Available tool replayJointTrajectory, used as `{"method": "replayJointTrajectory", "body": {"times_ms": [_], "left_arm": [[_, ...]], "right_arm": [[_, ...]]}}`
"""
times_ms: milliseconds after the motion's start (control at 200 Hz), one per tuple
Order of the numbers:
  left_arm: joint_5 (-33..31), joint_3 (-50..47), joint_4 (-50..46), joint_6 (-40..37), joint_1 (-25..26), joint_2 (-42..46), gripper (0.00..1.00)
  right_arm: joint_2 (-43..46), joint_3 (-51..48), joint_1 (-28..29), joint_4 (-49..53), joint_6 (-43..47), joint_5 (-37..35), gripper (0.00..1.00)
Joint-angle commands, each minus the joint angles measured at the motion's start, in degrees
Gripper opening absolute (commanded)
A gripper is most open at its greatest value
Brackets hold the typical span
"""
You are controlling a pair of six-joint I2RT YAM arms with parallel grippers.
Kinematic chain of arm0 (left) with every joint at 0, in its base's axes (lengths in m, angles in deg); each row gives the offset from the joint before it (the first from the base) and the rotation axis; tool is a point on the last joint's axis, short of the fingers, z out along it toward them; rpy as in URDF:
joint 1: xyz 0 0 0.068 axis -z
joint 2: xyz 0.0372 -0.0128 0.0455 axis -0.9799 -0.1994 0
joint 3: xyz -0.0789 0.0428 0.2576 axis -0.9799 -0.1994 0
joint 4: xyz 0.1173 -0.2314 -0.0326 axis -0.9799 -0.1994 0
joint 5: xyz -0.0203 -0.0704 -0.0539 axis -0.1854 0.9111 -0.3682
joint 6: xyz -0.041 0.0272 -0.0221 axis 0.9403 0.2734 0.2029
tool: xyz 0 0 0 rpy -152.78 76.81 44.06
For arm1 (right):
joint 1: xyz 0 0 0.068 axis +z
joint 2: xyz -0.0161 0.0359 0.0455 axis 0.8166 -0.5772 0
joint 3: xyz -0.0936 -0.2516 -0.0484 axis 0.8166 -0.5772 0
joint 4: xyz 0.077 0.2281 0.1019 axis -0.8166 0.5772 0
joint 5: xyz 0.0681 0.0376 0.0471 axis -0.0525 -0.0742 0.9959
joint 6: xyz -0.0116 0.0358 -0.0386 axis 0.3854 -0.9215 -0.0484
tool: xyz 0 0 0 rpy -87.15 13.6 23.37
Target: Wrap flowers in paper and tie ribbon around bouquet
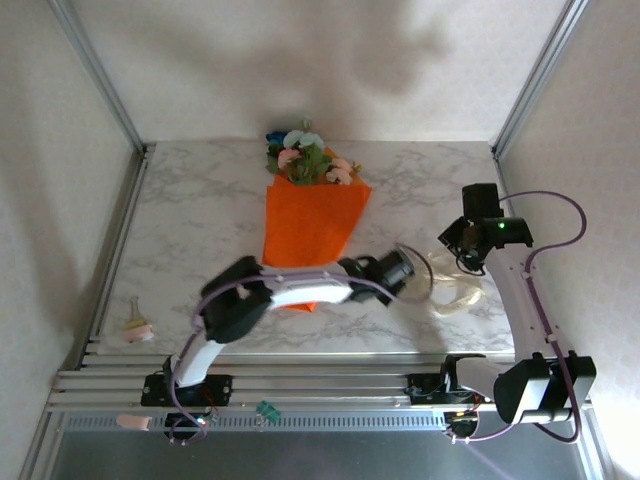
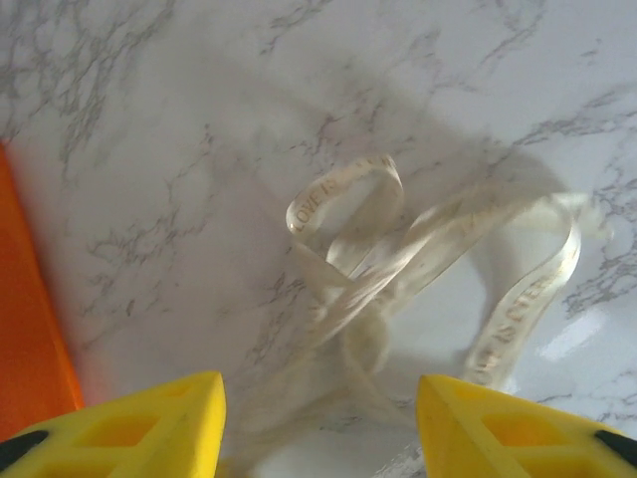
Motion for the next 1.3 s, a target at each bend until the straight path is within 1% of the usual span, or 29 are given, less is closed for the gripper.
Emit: {"method": "replayJointTrajectory", "body": {"times_ms": [0,100,175,260,315,385,460,511,576,641,706,766,821,911,966,1031,1126,1216,1251,1291], "left_arm": [[3.29,-4.5,5.78,8.28,-6.71,14.37,0.0],[7.97,-9.6,7.03,10.11,-11.57,21.13,0.0],[9.06,-12.06,5.38,11.39,-15.33,24.78,0.0],[11.91,-16.6,6.67,13.21,-19.43,29.51,0.0],[15.71,-19.23,8.9,14.57,-21.5,31.97,0.0],[19.42,-20.64,10.63,15.45,-22.4,33.01,0.0],[22.42,-19.74,10.55,15.83,-22.45,31.8,0.0],[23.19,-18.96,10.52,16.57,-22.57,30.92,0.0],[25.84,-19.46,13.29,18.61,-23.2,30.67,0.0],[28.19,-19.31,15.13,20.31,-23.74,30.06,0.0],[27.47,-18.45,13.86,20.51,-23.93,29.47,0.0],[27.44,-18.8,12.98,20.38,-24.43,29.44,0.0],[27.79,-19.56,12.52,20.4,-25.03,29.8,0.0],[28.78,-20.08,8.75,18.41,-25.35,30.16,0.0],[28.18,-20.89,5.33,17.14,-25.48,30.41,0.0],[27.4,-23.62,3.55,16.15,-25.61,31.83,0.0],[22.3,-26.93,0.02,15.63,-26.08,34.47,0.0],[18.96,-29.81,-2.68,15.29,-27.1,36.68,0.12],[18.68,-31.13,-3.16,15.22,-27.49,37.59,0.19],[17.39,-32.44,-4.17,15.17,-27.71,38.51,0.24]], "right_arm": [[-1.72,0.91,1.19,-0.65,2.87,1.98,0.55],[-3.59,-0.78,2.42,-1.81,2.91,5.18,0.57],[-4.77,-2.66,3.67,-2.54,1.99,8.0,0.57],[-5.6,-5.77,5.8,-5.76,1.45,11.6,0.57],[-6.73,-7.03,8.11,-7.48,1.19,12.45,0.58],[-9.38,-7.72,11.28,-10.65,1.07,14.78,0.58],[-11.05,-7.79,15.16,-16.85,1.34,17.45,0.59],[-11.73,-7.05,17.16,-18.56,1.28,16.68,0.59],[-11.08,-7.8,17.75,-22.96,0.9,17.13,0.59],[-10.24,-9.54,17.77,-28.05,0.33,18.74,0.62],[-12.5,-8.96,17.86,-29.58,0.54,21.26,0.62],[-16.0,-7.93,18.17,-29.63,-0.78,23.18,0.57],[-17.78,-8.99,18.16,-33.79,-3.79,25.97,0.53],[-16.97,-10.07,18.79,-40.71,-5.88,25.51,0.53],[-17.8,-7.97,19.31,-39.23,-4.96,23.92,0.55],[-21.49,-4.64,19.49,-35.58,-3.33,23.81,0.54],[-26.91,-1.43,20.27,-32.14,0.32,20.9,0.53],[-31.32,2.33,20.95,-26.55,3.39,14.53,0.53],[-32.32,3.06,20.92,-26.18,4.05,13.69,0.54],[-32.91,3.73,20.89,-26.58,4.72,13.25,0.54]]}}
